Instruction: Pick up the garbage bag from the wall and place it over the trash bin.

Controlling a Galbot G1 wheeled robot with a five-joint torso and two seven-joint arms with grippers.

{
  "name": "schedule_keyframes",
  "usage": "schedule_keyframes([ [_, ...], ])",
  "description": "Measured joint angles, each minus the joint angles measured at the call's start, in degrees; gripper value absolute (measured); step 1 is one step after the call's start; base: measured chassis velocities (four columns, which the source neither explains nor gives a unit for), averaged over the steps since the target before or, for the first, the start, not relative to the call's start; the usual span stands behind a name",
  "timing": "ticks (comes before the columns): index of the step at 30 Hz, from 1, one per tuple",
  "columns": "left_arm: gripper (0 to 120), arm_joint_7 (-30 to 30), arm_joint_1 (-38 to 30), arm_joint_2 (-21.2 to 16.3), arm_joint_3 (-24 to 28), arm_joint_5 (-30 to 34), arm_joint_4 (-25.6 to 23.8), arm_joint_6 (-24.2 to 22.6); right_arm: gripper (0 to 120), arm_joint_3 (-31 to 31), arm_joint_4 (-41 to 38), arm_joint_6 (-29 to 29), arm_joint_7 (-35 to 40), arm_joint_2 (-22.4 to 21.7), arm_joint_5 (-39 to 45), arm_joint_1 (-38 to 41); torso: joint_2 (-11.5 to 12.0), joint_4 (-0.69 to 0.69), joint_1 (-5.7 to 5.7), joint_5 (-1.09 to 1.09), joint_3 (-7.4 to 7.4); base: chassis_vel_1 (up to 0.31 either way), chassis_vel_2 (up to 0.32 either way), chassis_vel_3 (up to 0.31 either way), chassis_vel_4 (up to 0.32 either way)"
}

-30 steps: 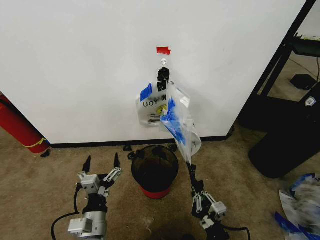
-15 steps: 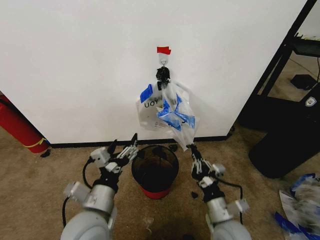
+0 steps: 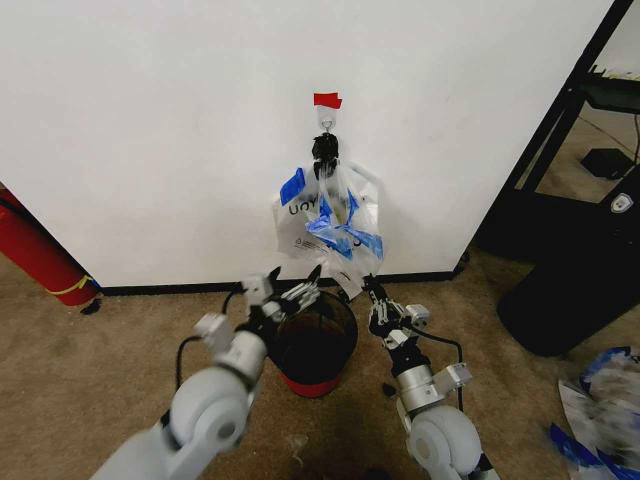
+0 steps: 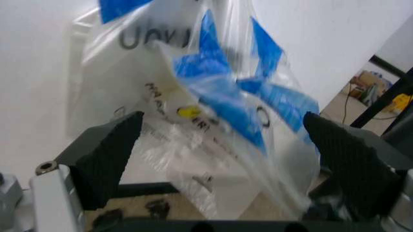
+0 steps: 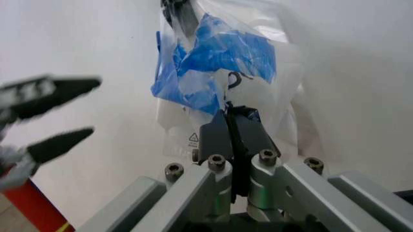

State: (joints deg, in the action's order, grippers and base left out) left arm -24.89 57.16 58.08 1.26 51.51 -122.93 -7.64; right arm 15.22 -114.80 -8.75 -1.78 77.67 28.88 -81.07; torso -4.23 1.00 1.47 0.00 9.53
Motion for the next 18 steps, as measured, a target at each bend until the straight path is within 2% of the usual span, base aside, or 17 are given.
schedule_keyframes([
  [7,99,-2.9,-6.0,2.6,2.0,3.8,4.5,-3.1,0,1.4,-0.6,-0.3,-0.2,-0.2,-0.2,-1.1,0.0,-0.02,0.00,-0.01,0.00,0.000,0.000,0.000,0.000],
  [13,99,-4.6,-7.8,5.2,2.3,11.2,4.8,-3.9,0,1.9,-0.7,-0.4,-0.2,-0.3,-0.3,-1.2,0.0,-0.03,0.00,0.01,-0.01,0.000,0.000,0.000,0.000],
  [18,99,-5.0,-8.3,5.9,2.6,11.9,4.9,-3.9,0,1.9,-0.7,-0.5,-0.2,-0.3,-0.3,-1.3,0.0,-0.02,0.00,0.00,-0.01,0.000,0.000,0.000,0.000],
])
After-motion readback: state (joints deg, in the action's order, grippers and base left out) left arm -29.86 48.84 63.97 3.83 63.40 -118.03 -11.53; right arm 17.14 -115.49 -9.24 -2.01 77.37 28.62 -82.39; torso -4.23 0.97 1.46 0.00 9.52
